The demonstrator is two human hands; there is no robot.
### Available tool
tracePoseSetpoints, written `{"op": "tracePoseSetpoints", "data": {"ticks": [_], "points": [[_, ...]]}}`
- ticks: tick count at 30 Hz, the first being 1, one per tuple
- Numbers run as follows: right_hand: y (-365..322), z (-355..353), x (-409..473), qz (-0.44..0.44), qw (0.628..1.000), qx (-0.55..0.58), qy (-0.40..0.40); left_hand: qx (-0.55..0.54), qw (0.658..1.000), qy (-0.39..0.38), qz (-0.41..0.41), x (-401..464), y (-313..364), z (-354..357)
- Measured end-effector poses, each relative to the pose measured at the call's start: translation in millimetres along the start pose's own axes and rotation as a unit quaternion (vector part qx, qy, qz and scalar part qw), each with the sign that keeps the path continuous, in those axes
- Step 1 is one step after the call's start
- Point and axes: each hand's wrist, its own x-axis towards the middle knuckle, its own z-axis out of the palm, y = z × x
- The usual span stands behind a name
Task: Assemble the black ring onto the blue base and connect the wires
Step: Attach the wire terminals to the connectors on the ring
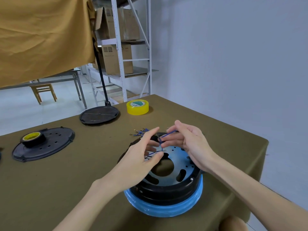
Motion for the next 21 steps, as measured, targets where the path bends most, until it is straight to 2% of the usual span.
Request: {"op": "tracePoseSetpoints", "data": {"ticks": [2, 5, 10, 13, 18, 21], "points": [[0, -6, 0, 0.007, 1.000, 0.015, 0.000, 0.027, 0.999, -0.023, -0.018, -3, -4, -5], [2, -10, -3, 0.029, 0.997, 0.055, -0.043, 0.060, 0.997, -0.043, -0.022, -9, -5, -11], [7, -6, -7, 0.005, 0.992, 0.065, -0.107, 0.108, 0.993, -0.033, -0.036, -16, -8, -13], [10, 2, -4, -0.010, 0.994, 0.027, -0.101, 0.069, 0.997, 0.028, -0.011, -21, -9, -12], [10, 12, -6, -0.043, 0.992, -0.037, -0.110, 0.085, 0.981, 0.117, 0.128, -13, 6, -5], [11, 14, -7, -0.060, 0.992, -0.034, -0.104, 0.034, 0.975, 0.167, 0.144, -5, 15, 0]]}}
